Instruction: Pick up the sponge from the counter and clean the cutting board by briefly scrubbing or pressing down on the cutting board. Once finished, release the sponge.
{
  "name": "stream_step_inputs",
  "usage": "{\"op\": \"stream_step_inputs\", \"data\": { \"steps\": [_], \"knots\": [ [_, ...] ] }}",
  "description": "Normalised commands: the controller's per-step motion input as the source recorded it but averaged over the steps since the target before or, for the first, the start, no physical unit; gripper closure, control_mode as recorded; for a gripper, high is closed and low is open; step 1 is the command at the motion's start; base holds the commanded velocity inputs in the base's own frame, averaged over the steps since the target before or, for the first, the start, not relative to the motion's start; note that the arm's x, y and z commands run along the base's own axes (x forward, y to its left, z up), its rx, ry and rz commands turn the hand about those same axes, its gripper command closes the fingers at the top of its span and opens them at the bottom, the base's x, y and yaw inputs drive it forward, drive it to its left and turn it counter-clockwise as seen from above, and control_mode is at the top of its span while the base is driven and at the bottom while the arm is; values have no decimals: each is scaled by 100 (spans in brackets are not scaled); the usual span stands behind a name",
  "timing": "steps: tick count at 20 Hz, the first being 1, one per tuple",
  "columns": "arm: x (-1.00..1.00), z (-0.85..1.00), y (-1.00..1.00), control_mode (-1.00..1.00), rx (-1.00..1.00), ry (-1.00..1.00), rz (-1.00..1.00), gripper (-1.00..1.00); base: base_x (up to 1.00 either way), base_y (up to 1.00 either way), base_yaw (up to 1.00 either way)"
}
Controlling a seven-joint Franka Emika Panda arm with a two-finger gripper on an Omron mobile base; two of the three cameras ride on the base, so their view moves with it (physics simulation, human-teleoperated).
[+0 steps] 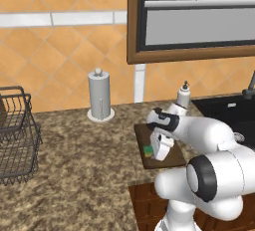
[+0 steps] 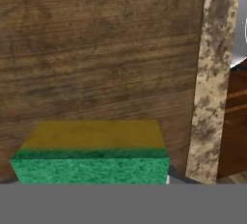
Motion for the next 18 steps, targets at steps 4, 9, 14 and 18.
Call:
{"op": "stream_step_inputs", "data": {
  "steps": [4,9,14,18],
  "knots": [
    [-100,-65,7,-100,0,3,2,100,0,0,0],
    [-100,-67,16,-100,-1,1,1,100,0,0,0],
    [-100,-77,9,-100,-1,3,3,100,0,0,0],
    [-100,-98,-44,-100,0,6,10,100,0,0,0]
  ]
}}
